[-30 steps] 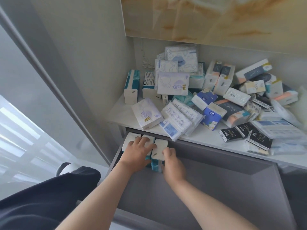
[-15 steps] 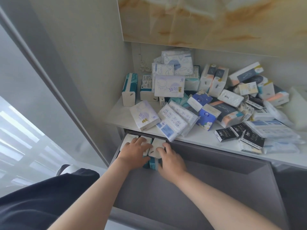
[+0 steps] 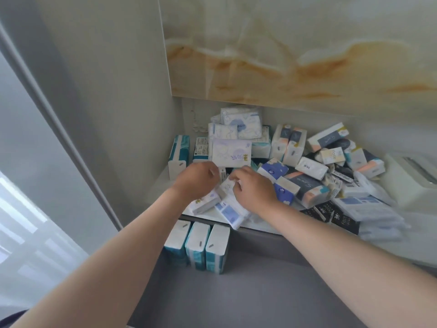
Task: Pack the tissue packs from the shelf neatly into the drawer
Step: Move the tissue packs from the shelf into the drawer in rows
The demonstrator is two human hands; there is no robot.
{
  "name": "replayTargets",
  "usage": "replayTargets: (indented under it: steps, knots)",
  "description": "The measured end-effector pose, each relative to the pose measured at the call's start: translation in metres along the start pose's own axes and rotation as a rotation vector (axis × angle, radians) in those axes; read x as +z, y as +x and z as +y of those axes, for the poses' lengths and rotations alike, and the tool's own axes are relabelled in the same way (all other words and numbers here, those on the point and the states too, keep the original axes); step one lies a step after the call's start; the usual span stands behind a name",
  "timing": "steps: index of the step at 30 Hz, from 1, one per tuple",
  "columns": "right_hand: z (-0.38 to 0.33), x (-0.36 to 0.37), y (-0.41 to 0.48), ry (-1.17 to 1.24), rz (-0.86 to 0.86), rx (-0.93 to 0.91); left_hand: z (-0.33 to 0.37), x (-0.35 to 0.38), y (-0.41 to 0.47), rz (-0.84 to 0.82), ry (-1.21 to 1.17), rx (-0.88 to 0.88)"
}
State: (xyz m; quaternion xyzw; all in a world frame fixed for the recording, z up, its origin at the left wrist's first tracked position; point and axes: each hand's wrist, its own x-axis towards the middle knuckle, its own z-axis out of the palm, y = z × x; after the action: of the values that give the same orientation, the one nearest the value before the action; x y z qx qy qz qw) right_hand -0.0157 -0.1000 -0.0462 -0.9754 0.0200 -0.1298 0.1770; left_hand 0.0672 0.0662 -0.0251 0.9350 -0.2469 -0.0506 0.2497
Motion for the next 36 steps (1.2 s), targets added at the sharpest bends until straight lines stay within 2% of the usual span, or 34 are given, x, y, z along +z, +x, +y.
replayTargets:
  steps: [3,7,10,12,16,18,21,24,27,36]
  knots:
    - [0.012,-0.005,0.032,-0.015,0.028,0.002,-0.018,0.003,0.028,0.117,-0.082,-0.050]
    - [0.003,0.013,0.073,-0.017,-0.026,-0.095,-0.056,0.000,0.056,0.319,0.067,-0.122]
    - [-0.027,0.038,0.103,0.090,-0.111,-0.158,-0.078,-0.004,0.064,0.286,0.087,-0.269]
    - [-0.047,0.057,0.123,0.181,-0.211,-0.103,-0.090,0.000,0.070,0.246,-0.063,-0.332]
    - [-0.070,0.089,0.151,0.313,-0.388,0.082,-0.103,0.009,0.080,0.286,-0.497,-0.348]
    - [-0.073,0.095,0.157,0.359,-0.410,0.132,-0.103,0.009,0.080,0.296,-0.566,-0.325]
    - [-0.072,0.089,0.157,0.458,-0.311,0.113,-0.102,0.005,0.076,0.333,-0.568,-0.289]
    - [-0.070,0.075,0.149,0.550,-0.181,0.051,-0.098,-0.003,0.074,0.400,-0.436,-0.239]
    - [-0.072,0.061,0.140,0.542,-0.111,0.000,-0.086,-0.016,0.067,0.436,-0.325,-0.164]
    - [-0.100,0.008,0.077,0.432,0.029,-0.130,-0.040,-0.059,-0.005,0.436,-0.452,-0.014]
